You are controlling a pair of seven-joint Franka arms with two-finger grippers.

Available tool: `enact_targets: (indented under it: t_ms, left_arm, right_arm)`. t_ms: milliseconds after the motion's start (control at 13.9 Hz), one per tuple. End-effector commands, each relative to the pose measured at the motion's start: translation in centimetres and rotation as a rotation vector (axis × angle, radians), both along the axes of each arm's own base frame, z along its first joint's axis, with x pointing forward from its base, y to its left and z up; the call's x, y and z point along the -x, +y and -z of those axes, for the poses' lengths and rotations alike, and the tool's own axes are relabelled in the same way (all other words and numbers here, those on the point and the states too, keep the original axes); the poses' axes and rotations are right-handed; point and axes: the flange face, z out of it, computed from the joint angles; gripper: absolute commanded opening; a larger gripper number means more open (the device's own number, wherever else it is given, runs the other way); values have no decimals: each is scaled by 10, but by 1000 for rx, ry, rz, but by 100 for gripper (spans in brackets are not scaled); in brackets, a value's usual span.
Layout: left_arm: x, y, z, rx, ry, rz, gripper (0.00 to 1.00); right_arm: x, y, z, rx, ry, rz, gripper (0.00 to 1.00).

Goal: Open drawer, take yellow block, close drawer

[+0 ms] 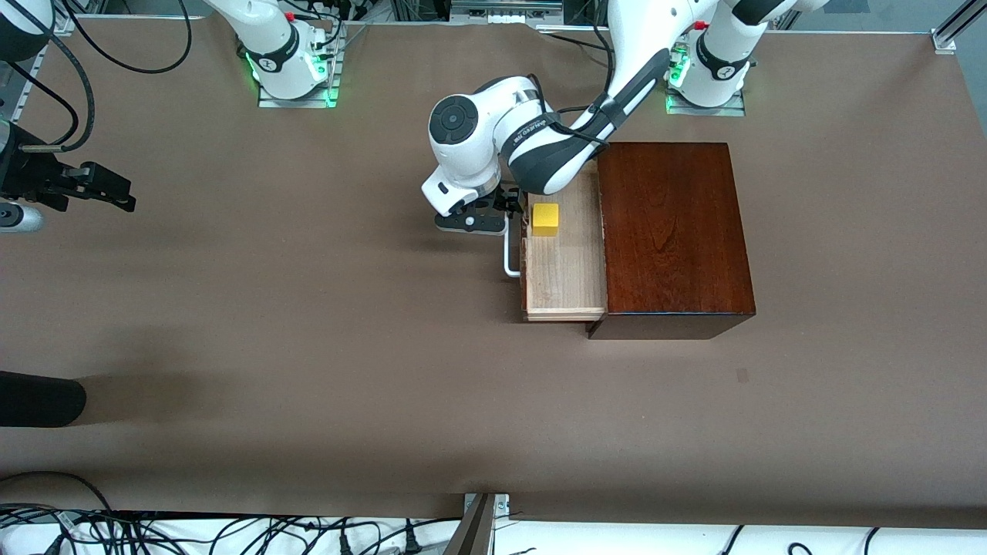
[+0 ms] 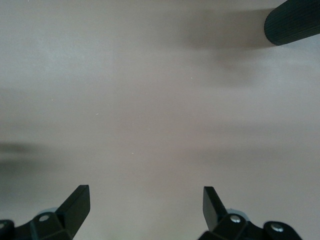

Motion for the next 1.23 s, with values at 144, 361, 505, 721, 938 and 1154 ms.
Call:
enact_targets:
  t_ms: [144, 361, 505, 721, 938, 1154]
  left_arm:
    - [0, 18, -22, -85, 40, 7, 100]
    - [3, 23, -57, -74, 42, 27, 100]
    - [8, 23, -80, -41, 56, 12, 100]
    - [11, 27, -101, -44, 48, 9, 100]
    - [-1, 50, -129, -44, 52, -25, 100]
    - [-27, 96, -179, -36, 2, -96, 100]
  right_arm:
    - [1, 0, -8, -4, -18, 15, 100]
    - [2, 2, -8, -23, -13, 15, 100]
    - [1, 3, -8, -27, -16, 15, 100]
    - [1, 3, -8, -30, -14, 15, 100]
    - [3, 5, -9, -30, -13, 72, 100]
    - [5, 30, -13, -25, -14, 207, 100]
